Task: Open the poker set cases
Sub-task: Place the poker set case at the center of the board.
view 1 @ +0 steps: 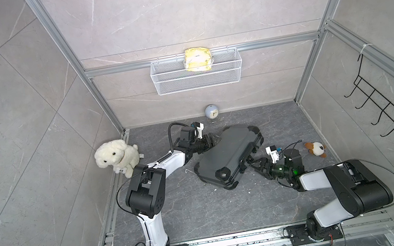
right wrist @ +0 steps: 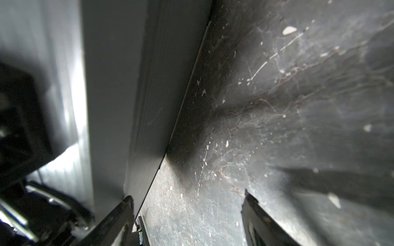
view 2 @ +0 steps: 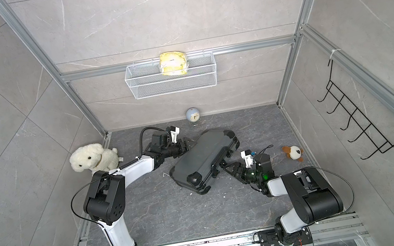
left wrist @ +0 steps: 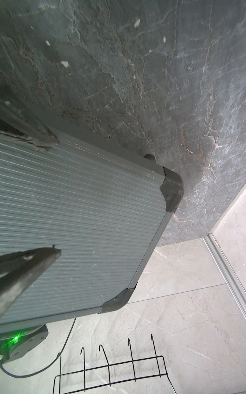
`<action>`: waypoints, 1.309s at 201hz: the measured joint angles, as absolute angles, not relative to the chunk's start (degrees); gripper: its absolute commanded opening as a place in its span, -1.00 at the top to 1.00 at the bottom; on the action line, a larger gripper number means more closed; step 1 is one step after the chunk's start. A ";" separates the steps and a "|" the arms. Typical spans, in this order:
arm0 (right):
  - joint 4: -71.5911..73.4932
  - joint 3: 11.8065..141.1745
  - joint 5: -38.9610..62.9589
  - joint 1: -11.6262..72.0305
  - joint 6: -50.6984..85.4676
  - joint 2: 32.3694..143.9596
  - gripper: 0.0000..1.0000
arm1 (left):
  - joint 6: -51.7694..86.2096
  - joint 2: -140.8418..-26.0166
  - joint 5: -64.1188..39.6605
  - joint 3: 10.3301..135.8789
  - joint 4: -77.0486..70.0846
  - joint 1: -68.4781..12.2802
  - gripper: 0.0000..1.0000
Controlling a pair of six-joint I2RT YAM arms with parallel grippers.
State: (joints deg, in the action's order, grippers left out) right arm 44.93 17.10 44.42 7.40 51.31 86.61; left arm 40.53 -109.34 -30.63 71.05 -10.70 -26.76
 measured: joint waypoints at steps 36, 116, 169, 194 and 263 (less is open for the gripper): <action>61.06 16.91 46.57 7.42 58.59 95.42 -0.55 | 40.51 -109.97 -30.26 71.53 -10.92 -26.74 -0.54; 48.51 16.01 44.71 7.09 53.87 89.93 -0.48 | 39.24 -108.95 -29.06 71.50 -9.47 -27.57 -0.64; 27.18 20.10 38.20 10.28 42.44 84.51 -0.48 | 39.13 -96.88 -19.92 62.96 1.63 -27.38 -0.75; 25.56 22.96 34.06 16.75 42.24 86.04 -0.48 | 40.53 -92.40 -13.47 56.58 8.80 -25.36 -0.76; 24.71 28.82 27.79 25.39 41.52 90.67 -0.47 | 47.90 -78.28 -9.47 42.13 6.61 -24.05 -0.76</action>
